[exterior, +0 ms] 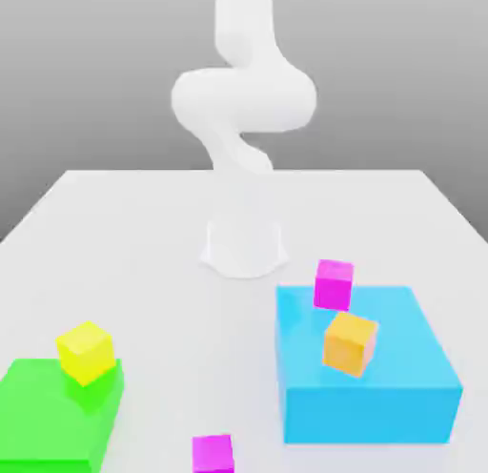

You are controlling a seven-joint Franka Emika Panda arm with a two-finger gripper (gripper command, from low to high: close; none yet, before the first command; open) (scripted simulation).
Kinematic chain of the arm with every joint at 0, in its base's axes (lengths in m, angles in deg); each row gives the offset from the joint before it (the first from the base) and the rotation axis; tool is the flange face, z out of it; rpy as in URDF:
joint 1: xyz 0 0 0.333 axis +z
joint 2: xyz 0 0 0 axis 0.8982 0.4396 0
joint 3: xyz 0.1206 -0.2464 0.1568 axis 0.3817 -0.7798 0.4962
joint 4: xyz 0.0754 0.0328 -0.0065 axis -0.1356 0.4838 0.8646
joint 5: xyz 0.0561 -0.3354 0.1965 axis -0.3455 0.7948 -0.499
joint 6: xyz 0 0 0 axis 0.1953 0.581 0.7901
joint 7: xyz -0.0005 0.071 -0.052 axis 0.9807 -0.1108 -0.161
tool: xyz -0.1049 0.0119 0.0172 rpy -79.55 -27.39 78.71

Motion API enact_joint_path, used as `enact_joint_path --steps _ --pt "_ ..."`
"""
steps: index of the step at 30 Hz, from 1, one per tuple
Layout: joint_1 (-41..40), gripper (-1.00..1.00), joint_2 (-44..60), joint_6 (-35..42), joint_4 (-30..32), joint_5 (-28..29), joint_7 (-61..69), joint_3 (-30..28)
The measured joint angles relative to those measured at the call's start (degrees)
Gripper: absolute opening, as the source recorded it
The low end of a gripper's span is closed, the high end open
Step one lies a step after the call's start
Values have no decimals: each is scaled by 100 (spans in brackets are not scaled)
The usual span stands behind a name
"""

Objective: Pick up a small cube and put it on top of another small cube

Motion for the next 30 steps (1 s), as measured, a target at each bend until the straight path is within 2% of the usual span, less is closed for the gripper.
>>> enact_joint_path --steps 15,27,30 --pt "249 0 3153 -1123 269 -362 862 -416" --pt "149 0 5627 -2028 483 -367 1340 -474" --pt "73 0 6248 -2448 399 -413 1409 -395"
